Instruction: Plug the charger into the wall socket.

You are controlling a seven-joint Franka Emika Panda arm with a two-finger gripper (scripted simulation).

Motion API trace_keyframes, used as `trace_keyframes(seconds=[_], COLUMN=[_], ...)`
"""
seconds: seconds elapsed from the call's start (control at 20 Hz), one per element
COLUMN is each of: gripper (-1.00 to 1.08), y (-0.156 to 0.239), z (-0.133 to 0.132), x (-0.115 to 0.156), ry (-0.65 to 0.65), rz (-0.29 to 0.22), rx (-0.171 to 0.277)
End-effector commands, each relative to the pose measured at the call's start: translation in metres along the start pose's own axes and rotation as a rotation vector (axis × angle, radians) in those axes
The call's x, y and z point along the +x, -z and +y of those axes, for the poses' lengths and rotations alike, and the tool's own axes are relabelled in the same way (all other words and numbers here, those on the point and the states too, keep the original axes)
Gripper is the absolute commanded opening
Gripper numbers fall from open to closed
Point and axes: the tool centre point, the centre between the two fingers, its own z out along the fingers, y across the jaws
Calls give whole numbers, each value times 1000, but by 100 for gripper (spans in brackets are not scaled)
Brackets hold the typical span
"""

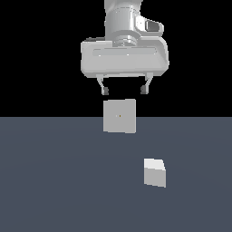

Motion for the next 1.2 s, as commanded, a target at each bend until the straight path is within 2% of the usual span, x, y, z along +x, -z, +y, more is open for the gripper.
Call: trace_keyframes(seconds=[0.0,0.65,1.15], gripper=[100,100,100], y=[-10,-76,-98], z=[5,33,39], x=[-9,-73,-93], ry=[-27,-206,-262], rz=[2,22,29], rx=[2,14,19])
